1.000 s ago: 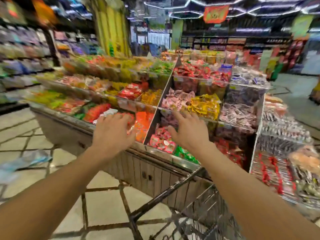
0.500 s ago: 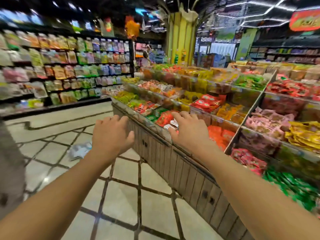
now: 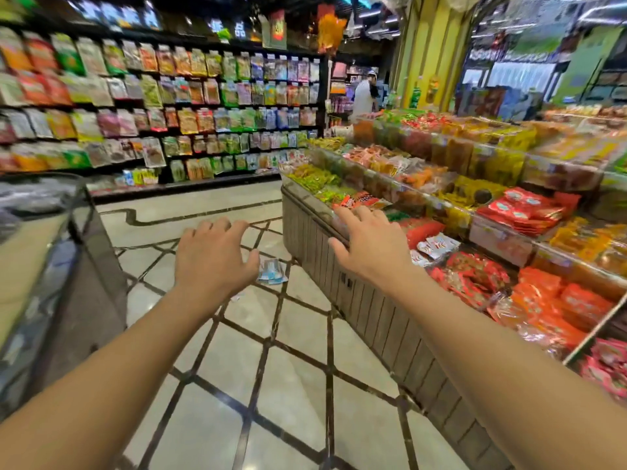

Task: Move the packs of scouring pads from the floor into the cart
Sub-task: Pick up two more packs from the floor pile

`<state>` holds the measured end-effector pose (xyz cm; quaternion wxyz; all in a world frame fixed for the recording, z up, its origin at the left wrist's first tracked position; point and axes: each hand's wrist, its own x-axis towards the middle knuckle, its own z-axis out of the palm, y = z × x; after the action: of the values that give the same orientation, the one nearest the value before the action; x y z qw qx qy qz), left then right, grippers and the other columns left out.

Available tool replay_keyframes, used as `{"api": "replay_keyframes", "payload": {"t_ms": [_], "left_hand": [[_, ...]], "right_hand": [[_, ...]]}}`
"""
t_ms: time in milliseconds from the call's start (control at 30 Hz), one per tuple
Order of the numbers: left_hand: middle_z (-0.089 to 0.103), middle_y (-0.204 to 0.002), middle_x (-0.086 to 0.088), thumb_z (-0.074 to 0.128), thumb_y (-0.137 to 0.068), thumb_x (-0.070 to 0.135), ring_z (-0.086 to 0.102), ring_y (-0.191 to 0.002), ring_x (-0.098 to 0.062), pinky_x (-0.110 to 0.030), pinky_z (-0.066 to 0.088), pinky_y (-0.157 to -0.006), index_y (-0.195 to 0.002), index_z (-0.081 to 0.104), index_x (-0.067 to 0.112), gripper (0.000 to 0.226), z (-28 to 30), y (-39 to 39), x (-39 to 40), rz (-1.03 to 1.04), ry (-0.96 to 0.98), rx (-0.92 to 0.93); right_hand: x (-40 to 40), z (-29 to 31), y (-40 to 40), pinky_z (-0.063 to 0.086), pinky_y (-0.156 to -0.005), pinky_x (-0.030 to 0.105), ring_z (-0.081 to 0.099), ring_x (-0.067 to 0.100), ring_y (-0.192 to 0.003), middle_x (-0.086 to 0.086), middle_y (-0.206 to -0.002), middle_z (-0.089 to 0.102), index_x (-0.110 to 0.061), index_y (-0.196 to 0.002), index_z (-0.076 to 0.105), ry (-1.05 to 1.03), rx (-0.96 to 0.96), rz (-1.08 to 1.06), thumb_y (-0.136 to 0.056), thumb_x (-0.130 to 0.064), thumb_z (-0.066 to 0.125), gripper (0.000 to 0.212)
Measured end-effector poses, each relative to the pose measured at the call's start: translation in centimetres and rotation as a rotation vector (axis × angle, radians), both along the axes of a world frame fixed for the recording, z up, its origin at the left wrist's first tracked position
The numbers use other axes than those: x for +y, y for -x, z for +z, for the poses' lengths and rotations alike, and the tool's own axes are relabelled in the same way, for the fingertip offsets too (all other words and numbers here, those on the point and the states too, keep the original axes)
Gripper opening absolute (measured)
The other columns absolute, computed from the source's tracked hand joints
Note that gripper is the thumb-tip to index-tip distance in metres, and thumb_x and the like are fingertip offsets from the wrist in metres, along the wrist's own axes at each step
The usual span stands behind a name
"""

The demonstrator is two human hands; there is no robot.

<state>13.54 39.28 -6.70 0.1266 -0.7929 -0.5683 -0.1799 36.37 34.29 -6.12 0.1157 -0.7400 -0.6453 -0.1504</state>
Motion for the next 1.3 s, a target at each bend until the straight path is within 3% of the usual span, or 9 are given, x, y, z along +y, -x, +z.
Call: {"api": "replay_keyframes", "payload": {"t_ms": [667, 867, 1133, 1300], "left_hand": [[0.064, -0.133, -0.006, 0.055, -0.094, 0.046, 0.055, -0.124, -0.031, -0.044, 0.039, -0.1, -0.145, 0.053, 0.021, 0.058, -0.2, 1.3, 32.5, 0.204, 0.009, 0.028], [0.064, -0.135, -0.005, 0.053, -0.094, 0.048, 0.054, -0.125, -0.031, -0.044, 0.039, -0.099, -0.145, 0.053, 0.022, 0.057, -2.7, 0.9, 42.4, 0.189, 0.04, 0.024], [0.07, -0.118, -0.007, 0.044, -0.085, 0.048, 0.06, -0.113, -0.033, -0.046, 0.042, -0.093, -0.132, 0.062, 0.018, 0.059, -5.0, -0.3, 58.6, 0.079, 0.07, 0.004], [0.066, -0.127, -0.003, 0.049, -0.093, 0.048, 0.056, -0.12, -0.028, -0.044, 0.04, -0.098, -0.138, 0.057, 0.022, 0.052, -4.8, -0.9, 68.1, 0.039, 0.073, 0.033]], "right_hand": [[38.3, -2.1, 0.2, 0.047, -0.097, 0.047, 0.048, 0.035, -0.131, 0.007, -0.148, 0.05, -0.025, -0.154, 0.038, 0.019, 0.099, 0.264, -0.101, -0.049, 0.049, 0.059], [47.8, -4.2, 0.1, 0.05, -0.095, 0.047, 0.05, 0.035, -0.13, 0.007, -0.148, 0.05, -0.025, -0.153, 0.038, 0.029, 0.086, 0.262, -0.101, -0.049, 0.049, 0.058], [62.2, -5.8, -0.7, 0.051, -0.094, 0.045, 0.051, 0.034, -0.127, 0.005, -0.145, 0.052, -0.025, -0.153, 0.038, 0.057, 0.054, 0.198, -0.101, -0.049, 0.048, 0.059], [70.5, -5.2, -1.8, 0.05, -0.092, 0.043, 0.051, 0.032, -0.128, 0.004, -0.146, 0.052, -0.026, -0.154, 0.037, 0.068, 0.009, 0.138, -0.102, -0.05, 0.046, 0.058]]}}
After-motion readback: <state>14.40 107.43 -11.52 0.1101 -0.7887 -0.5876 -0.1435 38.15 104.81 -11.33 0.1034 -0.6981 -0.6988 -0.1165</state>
